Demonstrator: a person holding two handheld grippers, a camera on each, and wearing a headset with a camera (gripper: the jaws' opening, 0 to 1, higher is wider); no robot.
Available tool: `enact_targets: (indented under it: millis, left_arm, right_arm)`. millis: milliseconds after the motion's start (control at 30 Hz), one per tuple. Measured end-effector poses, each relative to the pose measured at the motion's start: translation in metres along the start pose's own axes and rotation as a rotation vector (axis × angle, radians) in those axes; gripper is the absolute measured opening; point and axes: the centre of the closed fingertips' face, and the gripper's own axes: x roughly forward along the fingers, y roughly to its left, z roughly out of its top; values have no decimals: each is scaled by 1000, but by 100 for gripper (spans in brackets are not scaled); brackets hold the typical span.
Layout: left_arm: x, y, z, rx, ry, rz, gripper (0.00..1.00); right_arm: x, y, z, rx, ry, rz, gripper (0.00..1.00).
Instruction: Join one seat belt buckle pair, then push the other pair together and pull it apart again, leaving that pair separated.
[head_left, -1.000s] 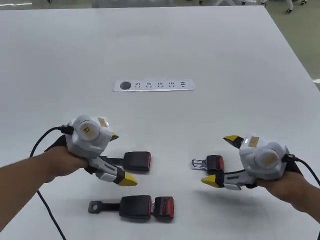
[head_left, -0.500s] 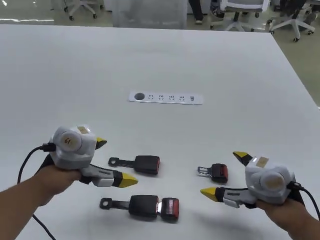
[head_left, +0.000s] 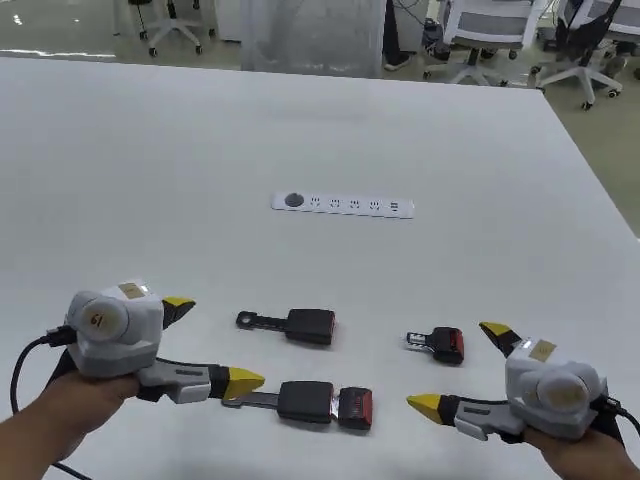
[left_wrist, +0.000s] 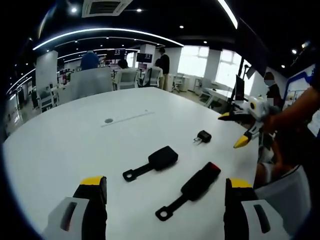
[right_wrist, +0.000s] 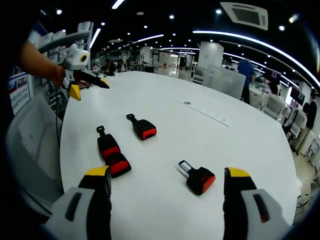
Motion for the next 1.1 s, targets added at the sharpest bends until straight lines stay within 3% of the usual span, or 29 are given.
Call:
enact_targets:
  millis: [133, 467, 567, 767, 833, 967, 1100]
  left_arm:
    - [-15, 1, -12, -1, 3, -2, 100]
    - [-51, 3, -26, -34, -50, 19, 100]
    - [-60, -1, -28, -41, -68, 20, 100]
    - [-70, -10, -38, -46, -63, 9, 100]
    - [-72, -14, -39, -34, -62, -5, 100]
    - [-75, -25, -41, 51, -18, -70, 100]
    - [-76, -29, -33, 66, -30, -98, 100]
  right_arm:
    - [-8, 9, -2, 5, -1, -11, 95]
    - [-29, 23, 3, 47, -37, -56, 97]
    - [-36, 28, 4, 62, -53, -56, 98]
    - [-47, 36, -2, 87, -57, -70, 98]
    - [-50, 38, -2, 92, -62, -69, 99]
    - [-54, 47, 0, 58, -55, -30, 99]
    - [-58, 47, 3, 70, -64, -14, 98]
